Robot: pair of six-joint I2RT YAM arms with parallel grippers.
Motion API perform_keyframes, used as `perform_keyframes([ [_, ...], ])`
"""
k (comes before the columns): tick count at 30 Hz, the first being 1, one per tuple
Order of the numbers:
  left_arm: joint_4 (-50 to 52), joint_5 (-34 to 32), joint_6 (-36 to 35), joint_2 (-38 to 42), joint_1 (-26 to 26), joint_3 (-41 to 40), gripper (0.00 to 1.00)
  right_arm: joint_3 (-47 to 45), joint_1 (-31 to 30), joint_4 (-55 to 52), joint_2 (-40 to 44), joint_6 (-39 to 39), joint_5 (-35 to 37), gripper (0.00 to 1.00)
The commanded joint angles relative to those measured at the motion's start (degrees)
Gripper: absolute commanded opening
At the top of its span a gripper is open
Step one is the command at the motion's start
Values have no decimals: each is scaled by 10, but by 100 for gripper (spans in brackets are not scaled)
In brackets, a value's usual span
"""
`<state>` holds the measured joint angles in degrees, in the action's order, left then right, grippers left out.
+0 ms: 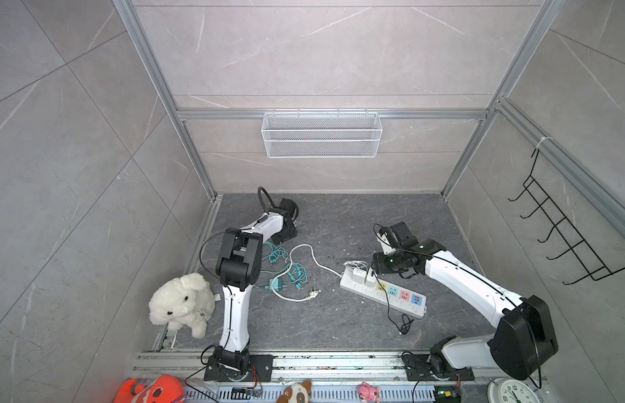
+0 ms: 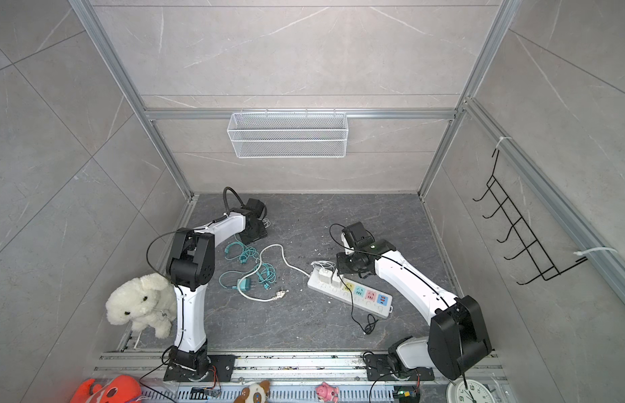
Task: Insert plugs into power strip
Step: Pick up the plug from the top-left of the table.
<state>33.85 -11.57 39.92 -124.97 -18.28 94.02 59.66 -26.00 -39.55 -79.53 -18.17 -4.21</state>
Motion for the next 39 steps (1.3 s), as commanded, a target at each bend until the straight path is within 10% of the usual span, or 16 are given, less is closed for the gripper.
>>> perform_keyframes([
  [1,-32,10,-62,25,-24,-3,35,20,7,-4,0,-4,-12,51],
  [26,-600,303,-429,121,-134,-174,31,184,90,14,-15,-47,-206,50],
  [39,-662,316,-521,139,-190,-218,33,266,91,-19,-103,-26,-182,52],
])
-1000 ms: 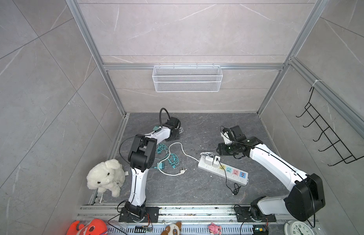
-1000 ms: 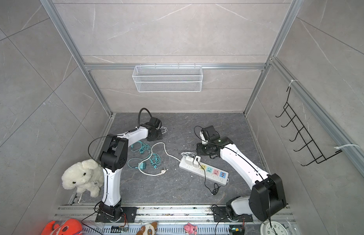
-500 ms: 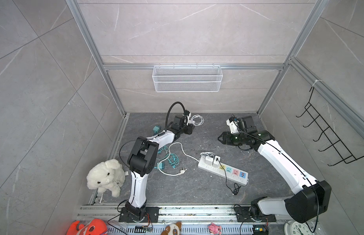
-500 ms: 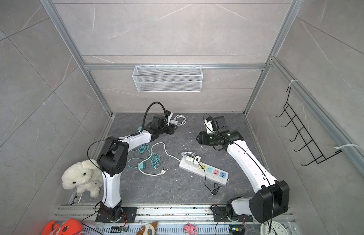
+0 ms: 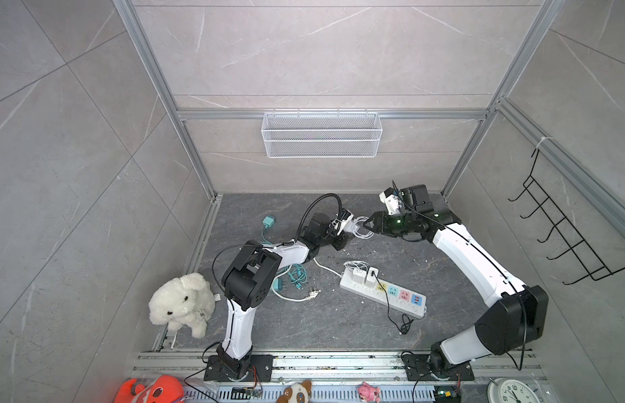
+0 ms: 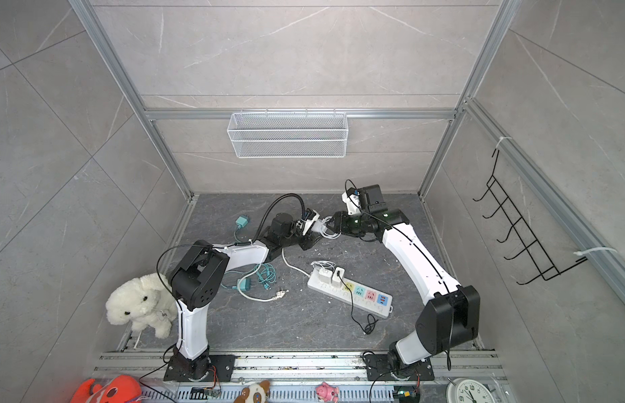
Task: Insert plugs into power strip
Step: Pick up the plug from the top-left of the table, then pass the plug.
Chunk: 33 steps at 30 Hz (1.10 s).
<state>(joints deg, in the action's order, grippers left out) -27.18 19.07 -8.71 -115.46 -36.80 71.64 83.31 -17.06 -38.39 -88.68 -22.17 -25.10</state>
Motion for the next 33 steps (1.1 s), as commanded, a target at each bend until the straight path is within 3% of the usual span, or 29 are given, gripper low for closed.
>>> perform_keyframes([
  [1,-52,10,-37,47,-8,4,33,34,2,-37,-15,19,37,52],
  [9,-35,8,-54,75,-24,-8,33,63,6,-65,-38,60,113,57],
  [33,-19,2,-84,118,-53,-34,32,95,20,-41,-94,107,-29,59],
])
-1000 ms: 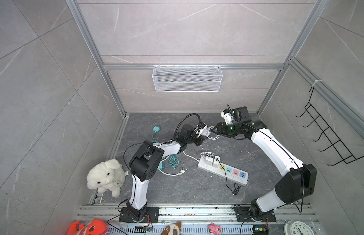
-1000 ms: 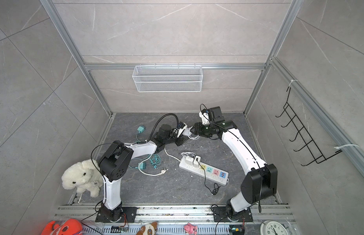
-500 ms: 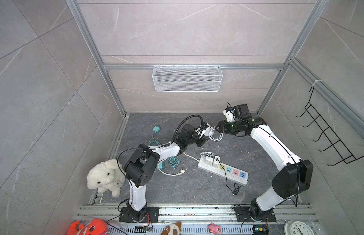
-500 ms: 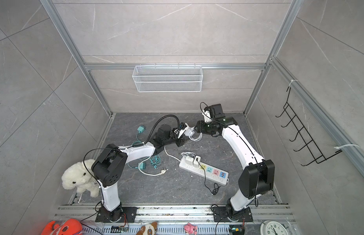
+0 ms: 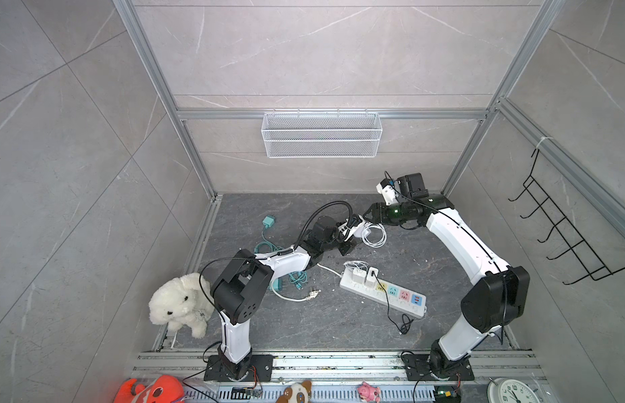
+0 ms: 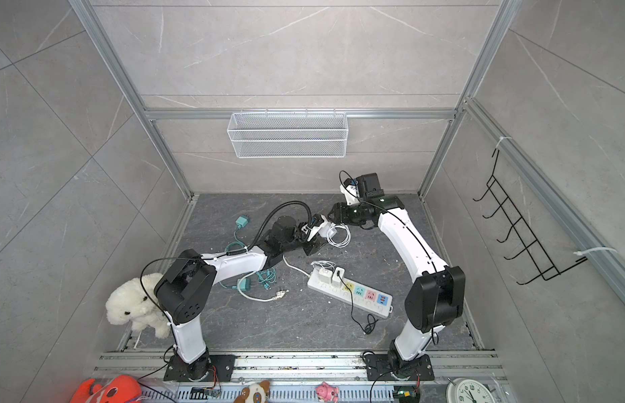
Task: Insert plugs into power strip
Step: Pass the plug.
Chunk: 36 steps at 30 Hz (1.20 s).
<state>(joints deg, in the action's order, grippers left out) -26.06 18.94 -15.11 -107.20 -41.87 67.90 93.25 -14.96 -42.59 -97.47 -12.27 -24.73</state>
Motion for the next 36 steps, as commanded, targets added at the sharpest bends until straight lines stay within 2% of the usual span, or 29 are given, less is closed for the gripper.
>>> perform_keyframes([
  [1,-30,3,-23,35,-3,3,32,-5,0,0,-8,7,-36,58],
  [26,-32,-7,-35,39,-7,11,31,-52,-1,-16,-25,23,-92,52],
  [36,-31,-5,-34,37,-7,16,30,-48,-1,-13,-38,23,-106,44],
])
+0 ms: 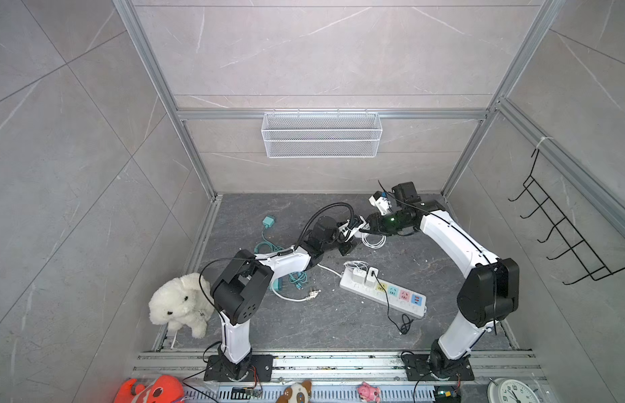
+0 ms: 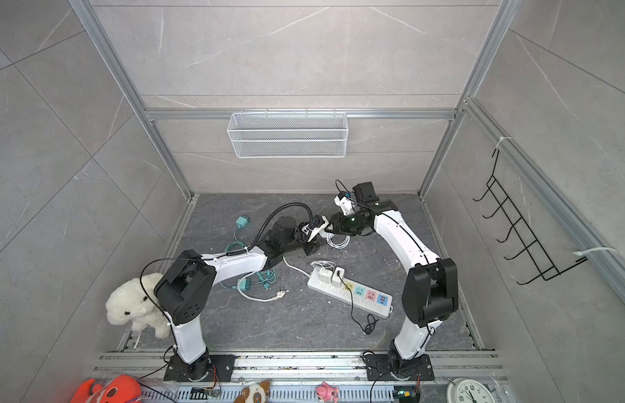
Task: Insert plugs into power strip
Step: Pass the plug.
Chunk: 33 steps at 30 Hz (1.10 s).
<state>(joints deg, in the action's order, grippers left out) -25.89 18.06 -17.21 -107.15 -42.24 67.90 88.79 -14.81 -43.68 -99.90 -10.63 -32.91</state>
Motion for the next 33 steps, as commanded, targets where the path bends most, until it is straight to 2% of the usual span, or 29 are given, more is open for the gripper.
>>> perform_keyframes([
  [1,-33,4,-14,35,-4,16,30,-4,-3,-2,-14,6,-25,42],
  [4,-33,4,-14,36,-6,18,31,-4,-2,0,-15,6,-32,32],
  [7,-33,1,-14,34,-5,22,37,-5,-2,1,-14,5,-41,18],
  [10,-29,-9,-11,32,-6,26,51,-9,-3,1,-7,5,-42,9],
  [13,-21,-16,-8,33,-6,29,66,-13,-2,-2,3,5,-26,6],
  [15,-2,-20,-7,37,-6,33,71,-11,-2,-11,10,6,-1,5],
  [18,25,-35,-10,50,-6,32,75,-12,4,-16,25,2,31,4],
  [25,70,-82,-26,103,-6,0,78,-4,38,-28,60,-6,53,3],
  [27,105,-118,-11,121,-6,-8,78,0,50,-47,68,-2,55,3],
  [30,107,-197,18,148,-6,-44,78,-11,61,-66,92,-1,64,3],
  [33,129,-268,55,172,-6,-61,78,-34,62,-88,130,-11,96,3],
])
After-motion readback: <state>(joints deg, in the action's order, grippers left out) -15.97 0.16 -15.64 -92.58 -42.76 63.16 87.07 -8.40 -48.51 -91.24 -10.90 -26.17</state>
